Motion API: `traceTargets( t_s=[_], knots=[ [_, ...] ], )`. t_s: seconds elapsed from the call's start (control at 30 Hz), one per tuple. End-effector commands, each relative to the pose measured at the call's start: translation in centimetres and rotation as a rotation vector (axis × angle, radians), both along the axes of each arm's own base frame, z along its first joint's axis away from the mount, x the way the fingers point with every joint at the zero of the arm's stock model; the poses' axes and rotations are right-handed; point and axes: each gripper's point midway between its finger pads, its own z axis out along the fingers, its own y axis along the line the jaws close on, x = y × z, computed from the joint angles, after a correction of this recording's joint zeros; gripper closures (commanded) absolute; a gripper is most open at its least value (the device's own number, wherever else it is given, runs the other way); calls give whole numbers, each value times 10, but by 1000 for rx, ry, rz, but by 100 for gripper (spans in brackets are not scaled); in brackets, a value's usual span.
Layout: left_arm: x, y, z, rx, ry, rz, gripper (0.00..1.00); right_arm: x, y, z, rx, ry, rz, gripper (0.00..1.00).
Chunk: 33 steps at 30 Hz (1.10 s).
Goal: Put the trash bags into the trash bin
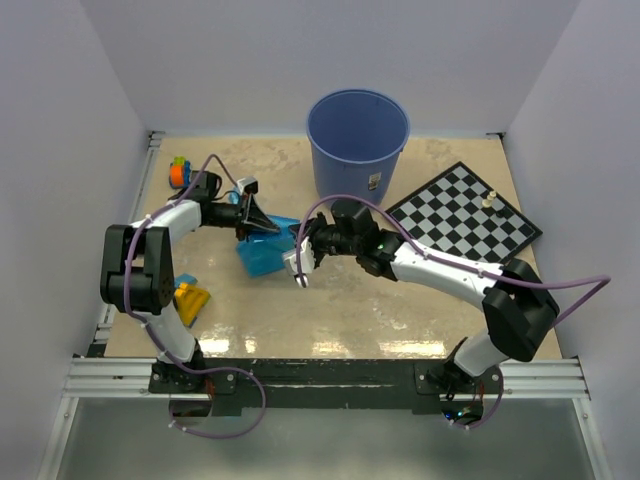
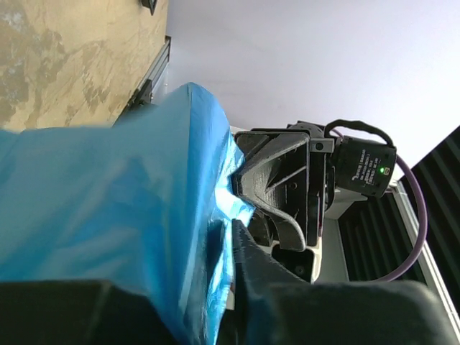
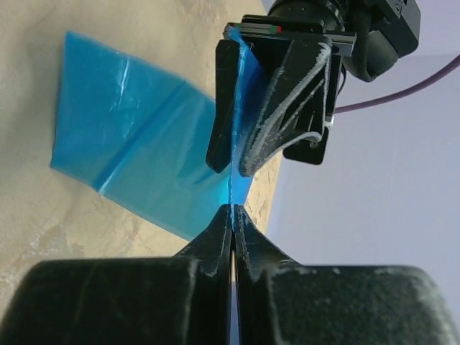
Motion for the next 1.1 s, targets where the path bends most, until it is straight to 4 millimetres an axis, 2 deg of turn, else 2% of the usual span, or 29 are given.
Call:
traceTargets(
  t_s=[0.0,0.07,0.1,0.17,0.2,0.27,0.33,0.37,0.47,0.57,0.67,0.77,1.07],
  knots=[
    [5,17,35,-120,-92,-17,73,1,7,20,54,29,12,100],
    [44,47,33,33,-285,142,66,9,4,26,60,118,-31,100],
    [62,62,35,139,-396,192,62,14,5,38,69,159,-42,100],
    [88,88,39,384,-672,183,59,20,1,49,72,256,-68,100],
    [96,98,47,460,-768,181,58,21,0,54,59,284,-71,100],
    [107,116,78,556,-1065,186,56,18,-2,57,35,356,-90,100],
    [103,129,112,630,-1351,196,55,16,-5,59,20,415,-116,100],
    [94,131,127,676,-1500,183,54,16,-7,59,16,437,-126,100],
    [63,132,147,800,-1914,85,49,20,-11,61,30,487,-149,100],
    [36,118,157,808,-2208,22,43,21,-12,64,17,470,-147,100],
    [25,94,158,755,-2265,-54,41,25,-10,69,19,464,-149,100],
    [20,69,143,670,-2238,-183,41,27,-7,78,35,453,-140,100],
    [21,39,121,572,-2136,-203,42,34,-8,93,72,419,-169,100]
  ],
)
